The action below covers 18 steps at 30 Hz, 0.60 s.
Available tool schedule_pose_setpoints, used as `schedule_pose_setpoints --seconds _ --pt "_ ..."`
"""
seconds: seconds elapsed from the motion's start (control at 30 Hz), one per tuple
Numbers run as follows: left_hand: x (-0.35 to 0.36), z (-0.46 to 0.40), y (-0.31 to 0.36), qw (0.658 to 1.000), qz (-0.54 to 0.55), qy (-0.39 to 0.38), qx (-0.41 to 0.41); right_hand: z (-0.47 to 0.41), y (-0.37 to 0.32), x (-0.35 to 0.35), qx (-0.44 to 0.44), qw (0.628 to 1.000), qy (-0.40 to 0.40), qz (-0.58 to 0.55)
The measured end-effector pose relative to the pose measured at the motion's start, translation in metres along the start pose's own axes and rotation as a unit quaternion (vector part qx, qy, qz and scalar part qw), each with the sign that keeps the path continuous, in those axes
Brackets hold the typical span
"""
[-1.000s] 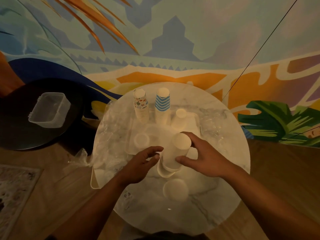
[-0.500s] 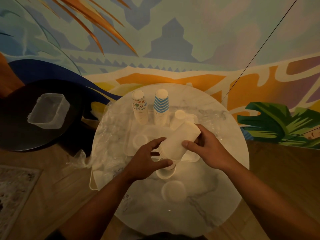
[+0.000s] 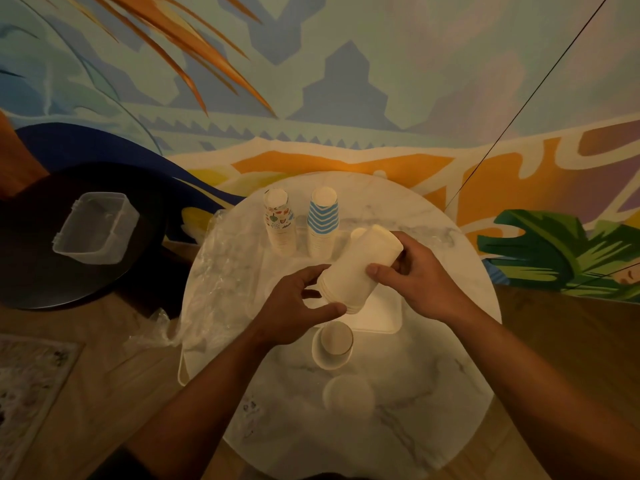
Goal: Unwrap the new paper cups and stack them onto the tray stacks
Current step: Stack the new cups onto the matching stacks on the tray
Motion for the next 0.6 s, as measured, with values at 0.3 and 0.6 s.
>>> schedule_pose_setpoints --seconds 0.3,0.6 --pt "0.002 -0.009 -0.02 0.998 -0.058 -0.027 -0.024 -0.064 0.008 -0.036 -0.066 0.984 0.132 0.097" --pt "0.009 0.01 -0.032 0.991 -0.063 -0.111 -0.037 -0.122 0.065 -0.015 -0.05 0.976 0.089 0.194"
Point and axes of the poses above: each hand's wrist, its own z-axis away from the middle knuckle, its own x-axis out of the palm, y = z × x, the point moved 5 cm from there along -z, towards the middle knuckle, and after that the axes turned 10 degrees about y, right-handed, at the moved point
